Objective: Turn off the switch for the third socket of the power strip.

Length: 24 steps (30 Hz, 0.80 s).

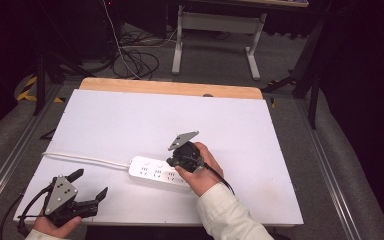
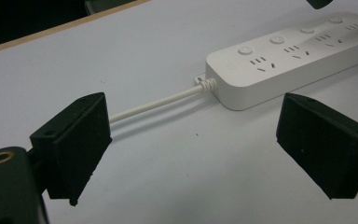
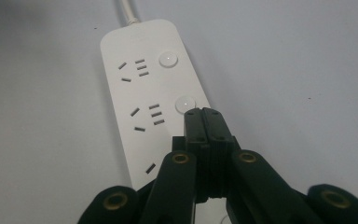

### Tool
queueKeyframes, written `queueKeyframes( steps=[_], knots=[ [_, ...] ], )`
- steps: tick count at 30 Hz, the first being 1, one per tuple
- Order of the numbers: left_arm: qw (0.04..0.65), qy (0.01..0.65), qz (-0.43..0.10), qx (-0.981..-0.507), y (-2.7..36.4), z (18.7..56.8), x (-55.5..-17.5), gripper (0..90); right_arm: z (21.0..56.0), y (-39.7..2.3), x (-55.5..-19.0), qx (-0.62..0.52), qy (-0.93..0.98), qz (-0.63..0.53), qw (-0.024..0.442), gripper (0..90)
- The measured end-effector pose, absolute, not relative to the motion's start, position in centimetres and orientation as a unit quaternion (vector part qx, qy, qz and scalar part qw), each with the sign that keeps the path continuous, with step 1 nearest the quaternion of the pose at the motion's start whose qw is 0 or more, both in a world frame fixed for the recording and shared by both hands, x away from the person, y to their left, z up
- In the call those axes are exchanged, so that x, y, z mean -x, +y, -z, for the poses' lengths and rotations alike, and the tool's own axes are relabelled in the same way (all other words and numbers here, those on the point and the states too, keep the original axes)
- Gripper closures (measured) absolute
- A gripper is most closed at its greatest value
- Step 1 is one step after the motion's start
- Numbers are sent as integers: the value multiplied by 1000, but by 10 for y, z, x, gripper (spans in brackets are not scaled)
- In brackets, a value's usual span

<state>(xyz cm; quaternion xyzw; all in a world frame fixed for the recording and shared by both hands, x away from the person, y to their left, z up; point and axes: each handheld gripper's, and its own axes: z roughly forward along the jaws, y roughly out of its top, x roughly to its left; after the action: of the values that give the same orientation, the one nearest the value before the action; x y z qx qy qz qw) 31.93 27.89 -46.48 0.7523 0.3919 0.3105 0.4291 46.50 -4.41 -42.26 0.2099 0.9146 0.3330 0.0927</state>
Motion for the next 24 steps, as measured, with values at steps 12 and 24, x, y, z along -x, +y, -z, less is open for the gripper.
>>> queueKeyframes(
  steps=[12, 24],
  knots=[
    [430, 391, -314, -751, 278, 464, -320, 104, 409, -50, -456, -190, 903, -367, 119, 900],
    [432, 391, -312, -751, 278, 464, -320, 104, 405, -49, -455, -169, 902, -381, 109, 808]
  ],
)
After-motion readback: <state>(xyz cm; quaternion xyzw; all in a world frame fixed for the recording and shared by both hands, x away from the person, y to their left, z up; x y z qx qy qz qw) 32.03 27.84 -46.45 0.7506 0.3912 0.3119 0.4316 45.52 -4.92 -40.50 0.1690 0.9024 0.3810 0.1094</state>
